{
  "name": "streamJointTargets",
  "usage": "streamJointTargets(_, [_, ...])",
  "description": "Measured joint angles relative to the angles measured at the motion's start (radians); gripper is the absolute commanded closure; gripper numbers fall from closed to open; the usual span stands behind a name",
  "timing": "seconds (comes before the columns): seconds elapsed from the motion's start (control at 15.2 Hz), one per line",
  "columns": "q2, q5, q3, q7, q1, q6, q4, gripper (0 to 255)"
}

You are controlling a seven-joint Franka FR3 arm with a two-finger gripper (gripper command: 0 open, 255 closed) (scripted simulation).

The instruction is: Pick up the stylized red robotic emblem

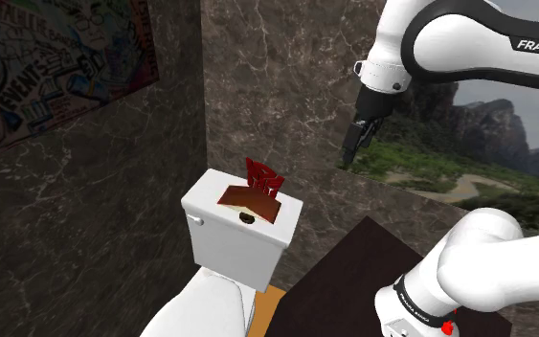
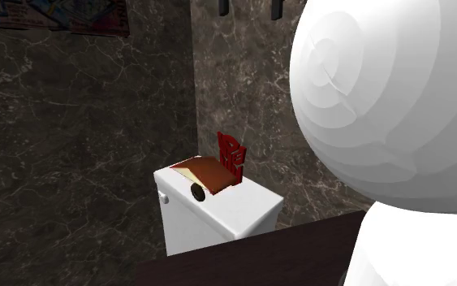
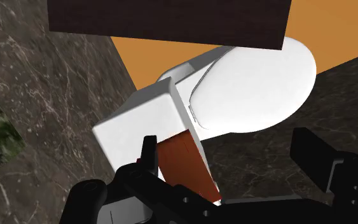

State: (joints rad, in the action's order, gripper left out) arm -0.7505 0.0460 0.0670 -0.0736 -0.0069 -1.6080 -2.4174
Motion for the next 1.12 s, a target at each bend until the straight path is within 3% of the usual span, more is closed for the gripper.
streamJointTargets(0.13, [0.013,-0.002,-0.002,-0.004,-0.001,-0.014,-0.001,0])
streamJointTargets(0.46, [0.136,-0.017,-0.021,-0.040,-0.011,-0.152,-0.018,0])
streamJointTargets(0.73, [0.277,-0.027,-0.035,-0.069,-0.020,-0.286,-0.013,0])
streamJointTargets(1.12, [0.520,-0.038,-0.055,-0.112,-0.031,-0.437,0.080,0])
